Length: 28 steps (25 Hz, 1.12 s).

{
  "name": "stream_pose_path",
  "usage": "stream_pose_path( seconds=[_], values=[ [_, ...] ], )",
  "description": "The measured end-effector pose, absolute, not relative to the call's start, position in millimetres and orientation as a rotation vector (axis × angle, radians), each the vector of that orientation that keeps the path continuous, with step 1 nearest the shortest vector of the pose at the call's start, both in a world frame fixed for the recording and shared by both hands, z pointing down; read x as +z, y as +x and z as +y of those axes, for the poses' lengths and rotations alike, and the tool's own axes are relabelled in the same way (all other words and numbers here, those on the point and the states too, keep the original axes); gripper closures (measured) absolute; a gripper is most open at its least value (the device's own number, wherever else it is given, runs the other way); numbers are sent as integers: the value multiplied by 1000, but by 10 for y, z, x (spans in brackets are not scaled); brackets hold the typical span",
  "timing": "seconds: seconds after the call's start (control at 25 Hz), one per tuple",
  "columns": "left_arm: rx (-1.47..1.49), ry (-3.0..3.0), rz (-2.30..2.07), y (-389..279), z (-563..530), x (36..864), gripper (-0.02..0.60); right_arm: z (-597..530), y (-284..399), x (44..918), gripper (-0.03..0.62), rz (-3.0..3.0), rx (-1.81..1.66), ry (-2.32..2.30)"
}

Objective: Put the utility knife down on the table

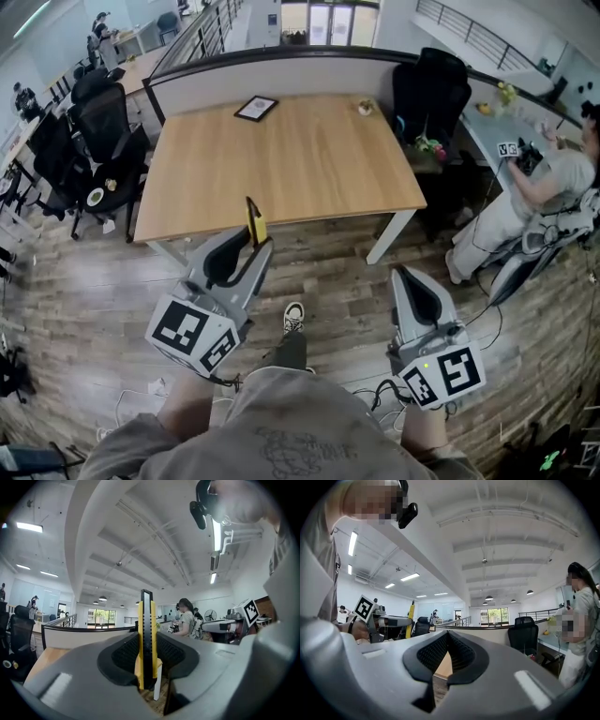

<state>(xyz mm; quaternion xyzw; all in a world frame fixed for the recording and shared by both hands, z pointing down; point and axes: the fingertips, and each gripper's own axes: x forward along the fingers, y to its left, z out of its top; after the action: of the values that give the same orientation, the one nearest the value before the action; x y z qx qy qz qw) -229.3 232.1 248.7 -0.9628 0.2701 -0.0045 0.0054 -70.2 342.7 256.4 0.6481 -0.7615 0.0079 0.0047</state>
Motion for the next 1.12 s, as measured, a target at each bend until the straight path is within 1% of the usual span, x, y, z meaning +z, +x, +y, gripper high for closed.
stream_pose_path(
  seconds=[0.28, 0.68, 0.88, 1.12],
  values=[
    [-65, -3032, 825, -1945, 1606, 2594, 471, 2724, -353, 2671, 583, -2353, 74, 2043],
    [-127, -3023, 795, -1567, 239, 2585, 471, 1398, 40, 2636, 583, -2294, 103, 2063],
    [-152, -2999, 774, -1426, -450, 2609, 471, 723, 150, 2607, 583, -2278, 75, 2069],
    [-161, -3020, 753, -1259, -933, 2693, 471, 229, 231, 2759, 585, -2273, 130, 2070]
  ],
)
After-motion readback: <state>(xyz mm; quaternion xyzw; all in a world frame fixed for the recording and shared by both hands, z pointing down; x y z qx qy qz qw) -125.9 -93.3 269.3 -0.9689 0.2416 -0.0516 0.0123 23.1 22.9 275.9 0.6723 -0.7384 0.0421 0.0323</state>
